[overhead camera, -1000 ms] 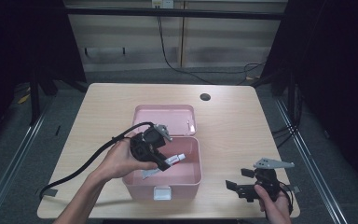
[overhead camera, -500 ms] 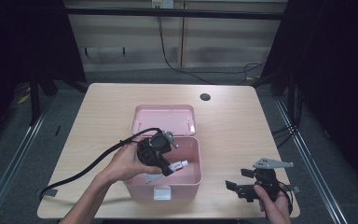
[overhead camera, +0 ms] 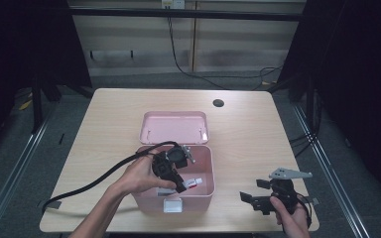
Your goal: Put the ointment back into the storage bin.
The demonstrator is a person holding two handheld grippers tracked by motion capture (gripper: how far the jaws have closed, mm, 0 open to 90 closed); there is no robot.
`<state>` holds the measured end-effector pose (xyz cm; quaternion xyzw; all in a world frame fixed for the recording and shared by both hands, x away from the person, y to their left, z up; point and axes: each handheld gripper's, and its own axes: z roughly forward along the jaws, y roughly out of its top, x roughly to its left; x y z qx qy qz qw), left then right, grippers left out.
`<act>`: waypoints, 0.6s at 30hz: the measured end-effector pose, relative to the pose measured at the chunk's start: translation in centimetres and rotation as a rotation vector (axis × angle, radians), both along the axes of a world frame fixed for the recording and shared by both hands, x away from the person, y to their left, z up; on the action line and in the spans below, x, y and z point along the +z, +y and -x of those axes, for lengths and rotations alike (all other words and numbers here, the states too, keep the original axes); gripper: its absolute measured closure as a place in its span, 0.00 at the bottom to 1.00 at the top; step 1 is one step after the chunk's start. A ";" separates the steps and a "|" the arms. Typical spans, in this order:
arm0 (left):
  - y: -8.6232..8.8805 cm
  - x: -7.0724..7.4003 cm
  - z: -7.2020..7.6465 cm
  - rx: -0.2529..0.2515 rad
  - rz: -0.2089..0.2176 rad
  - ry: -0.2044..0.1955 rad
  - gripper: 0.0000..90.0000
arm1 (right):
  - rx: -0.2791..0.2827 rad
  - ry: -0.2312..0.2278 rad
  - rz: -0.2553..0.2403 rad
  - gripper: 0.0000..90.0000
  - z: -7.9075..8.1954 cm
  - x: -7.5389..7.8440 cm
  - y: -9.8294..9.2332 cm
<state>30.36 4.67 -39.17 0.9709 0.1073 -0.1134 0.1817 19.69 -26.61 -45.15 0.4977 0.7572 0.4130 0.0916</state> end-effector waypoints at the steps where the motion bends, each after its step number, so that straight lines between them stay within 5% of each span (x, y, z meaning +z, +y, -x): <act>1: -0.1 -0.2 -0.1 -0.007 -0.007 0.003 0.79 | 0.000 0.000 0.000 0.16 0.0 0.0 0.0; 10: -0.6 -1.2 0.0 -0.038 -0.042 0.023 0.79 | 0.006 0.001 0.000 0.16 0.0 0.0 0.0; 18: -0.8 -1.6 -0.2 -0.024 -0.027 0.048 0.79 | 0.018 0.005 0.003 0.16 0.0 -0.1 0.1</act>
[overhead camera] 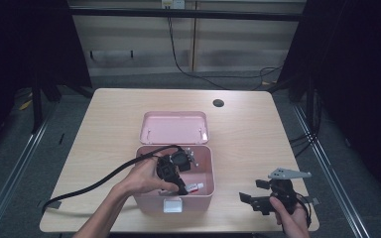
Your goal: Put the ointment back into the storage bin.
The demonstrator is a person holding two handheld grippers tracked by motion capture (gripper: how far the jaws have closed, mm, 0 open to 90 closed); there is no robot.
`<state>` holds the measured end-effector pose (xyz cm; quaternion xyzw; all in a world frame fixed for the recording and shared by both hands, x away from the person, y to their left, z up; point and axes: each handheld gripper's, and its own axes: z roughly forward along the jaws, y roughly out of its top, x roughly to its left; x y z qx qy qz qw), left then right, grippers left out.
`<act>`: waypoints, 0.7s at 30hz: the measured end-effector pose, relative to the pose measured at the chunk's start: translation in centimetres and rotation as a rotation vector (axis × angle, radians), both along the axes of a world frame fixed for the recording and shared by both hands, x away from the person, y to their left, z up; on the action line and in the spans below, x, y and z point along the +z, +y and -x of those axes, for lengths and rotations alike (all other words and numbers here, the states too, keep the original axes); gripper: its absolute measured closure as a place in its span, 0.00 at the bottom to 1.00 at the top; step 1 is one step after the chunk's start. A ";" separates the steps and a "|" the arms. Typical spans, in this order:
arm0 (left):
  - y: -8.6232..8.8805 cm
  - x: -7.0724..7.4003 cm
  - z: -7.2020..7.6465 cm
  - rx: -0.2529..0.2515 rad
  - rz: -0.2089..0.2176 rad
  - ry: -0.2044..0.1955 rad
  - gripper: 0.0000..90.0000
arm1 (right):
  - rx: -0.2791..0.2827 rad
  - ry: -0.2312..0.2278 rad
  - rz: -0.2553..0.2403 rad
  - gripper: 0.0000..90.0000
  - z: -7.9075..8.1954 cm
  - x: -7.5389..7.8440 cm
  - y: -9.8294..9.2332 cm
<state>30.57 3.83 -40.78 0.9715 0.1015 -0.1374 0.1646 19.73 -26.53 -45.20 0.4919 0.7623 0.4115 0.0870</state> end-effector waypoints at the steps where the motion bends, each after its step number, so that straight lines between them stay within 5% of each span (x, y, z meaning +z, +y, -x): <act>1: 0.0 0.0 0.0 0.000 0.000 0.000 0.79 | 0.000 0.000 0.000 0.16 0.0 0.0 0.0; 21: -1.1 -2.4 -0.4 -0.019 -0.056 0.062 0.79 | -0.002 0.008 0.002 0.16 0.0 -0.1 0.0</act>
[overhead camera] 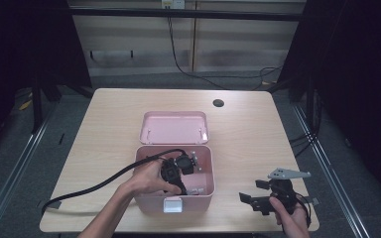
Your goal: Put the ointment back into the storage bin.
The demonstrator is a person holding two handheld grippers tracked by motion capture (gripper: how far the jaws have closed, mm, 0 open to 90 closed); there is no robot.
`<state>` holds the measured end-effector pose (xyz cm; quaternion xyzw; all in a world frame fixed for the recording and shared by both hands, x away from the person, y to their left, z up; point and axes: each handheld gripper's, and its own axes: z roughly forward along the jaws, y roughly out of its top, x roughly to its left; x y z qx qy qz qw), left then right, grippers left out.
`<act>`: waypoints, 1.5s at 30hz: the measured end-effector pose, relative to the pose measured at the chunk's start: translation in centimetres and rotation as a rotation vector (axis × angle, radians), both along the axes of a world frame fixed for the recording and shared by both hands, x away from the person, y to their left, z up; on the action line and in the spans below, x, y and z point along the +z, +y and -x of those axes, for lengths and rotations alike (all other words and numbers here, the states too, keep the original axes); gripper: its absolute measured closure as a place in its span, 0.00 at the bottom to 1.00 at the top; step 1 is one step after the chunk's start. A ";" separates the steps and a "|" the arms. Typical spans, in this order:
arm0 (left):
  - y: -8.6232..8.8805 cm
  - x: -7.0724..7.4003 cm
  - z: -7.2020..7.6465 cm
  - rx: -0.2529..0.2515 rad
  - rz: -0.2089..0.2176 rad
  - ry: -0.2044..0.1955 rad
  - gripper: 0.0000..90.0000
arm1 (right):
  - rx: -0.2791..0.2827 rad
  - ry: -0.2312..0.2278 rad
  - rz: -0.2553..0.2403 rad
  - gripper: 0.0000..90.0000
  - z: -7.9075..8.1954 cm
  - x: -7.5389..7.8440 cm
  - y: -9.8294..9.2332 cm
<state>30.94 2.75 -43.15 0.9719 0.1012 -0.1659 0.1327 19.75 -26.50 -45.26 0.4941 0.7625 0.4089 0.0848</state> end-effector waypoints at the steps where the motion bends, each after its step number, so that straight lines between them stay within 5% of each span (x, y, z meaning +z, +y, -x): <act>1: 0.0 0.0 0.0 0.000 0.000 0.000 0.79 | 0.000 0.000 0.000 0.16 0.0 0.0 0.0; 12: -0.4 -1.1 -0.3 -0.040 -0.024 0.034 0.79 | -0.001 0.002 0.002 0.16 0.0 0.0 0.0; 29: -0.7 -2.6 -0.4 -0.034 -0.061 0.053 0.79 | -0.001 0.002 0.002 0.16 0.0 0.0 0.0; 45: -0.7 -2.8 -0.8 -0.001 -0.049 0.060 0.74 | -0.003 0.000 0.011 0.16 0.0 0.0 0.0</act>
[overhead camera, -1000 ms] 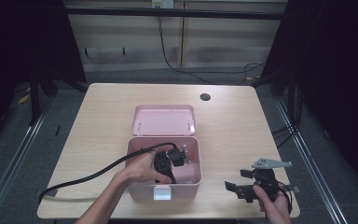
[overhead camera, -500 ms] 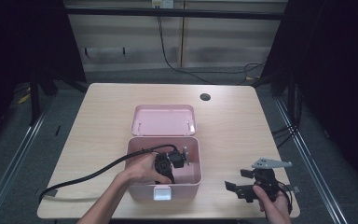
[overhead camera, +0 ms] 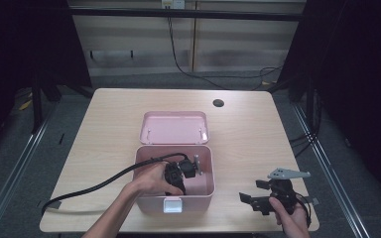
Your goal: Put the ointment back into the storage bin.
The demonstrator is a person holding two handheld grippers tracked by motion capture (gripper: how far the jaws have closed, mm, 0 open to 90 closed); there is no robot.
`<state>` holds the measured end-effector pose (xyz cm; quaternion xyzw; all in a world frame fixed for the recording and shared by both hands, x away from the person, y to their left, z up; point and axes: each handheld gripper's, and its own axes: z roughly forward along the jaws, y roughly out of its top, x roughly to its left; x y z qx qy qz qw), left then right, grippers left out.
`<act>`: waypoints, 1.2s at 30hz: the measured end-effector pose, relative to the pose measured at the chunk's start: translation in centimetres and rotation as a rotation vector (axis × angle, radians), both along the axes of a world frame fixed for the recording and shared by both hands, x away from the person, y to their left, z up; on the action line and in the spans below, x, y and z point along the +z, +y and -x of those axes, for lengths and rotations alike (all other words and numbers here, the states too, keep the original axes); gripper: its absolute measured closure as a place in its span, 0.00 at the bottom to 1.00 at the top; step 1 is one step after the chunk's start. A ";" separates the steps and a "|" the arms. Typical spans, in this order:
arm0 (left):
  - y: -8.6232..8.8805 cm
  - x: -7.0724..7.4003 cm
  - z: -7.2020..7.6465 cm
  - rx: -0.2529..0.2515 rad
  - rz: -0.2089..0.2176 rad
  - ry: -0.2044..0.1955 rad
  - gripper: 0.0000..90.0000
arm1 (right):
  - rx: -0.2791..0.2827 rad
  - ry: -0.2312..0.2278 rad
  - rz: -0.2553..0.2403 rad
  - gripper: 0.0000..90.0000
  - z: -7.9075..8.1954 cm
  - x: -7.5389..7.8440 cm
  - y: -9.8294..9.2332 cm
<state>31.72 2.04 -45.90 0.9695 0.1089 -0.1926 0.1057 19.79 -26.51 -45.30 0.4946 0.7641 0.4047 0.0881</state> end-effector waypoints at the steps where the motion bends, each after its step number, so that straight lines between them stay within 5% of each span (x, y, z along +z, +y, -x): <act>1: 0.0 0.0 0.0 0.008 0.003 -0.003 0.73 | 0.000 0.000 -0.001 0.16 0.0 0.0 0.0; 16: 0.4 1.8 -0.2 0.075 0.052 -0.059 0.56 | 0.002 0.002 -0.006 0.16 0.0 0.0 0.0; 22: 1.1 3.5 0.0 0.119 0.107 -0.089 0.56 | -0.001 0.003 -0.006 0.16 0.1 0.1 0.0; 36: 2.3 6.3 0.7 0.127 0.185 -0.167 0.58 | 0.000 0.002 -0.005 0.16 0.0 0.1 0.0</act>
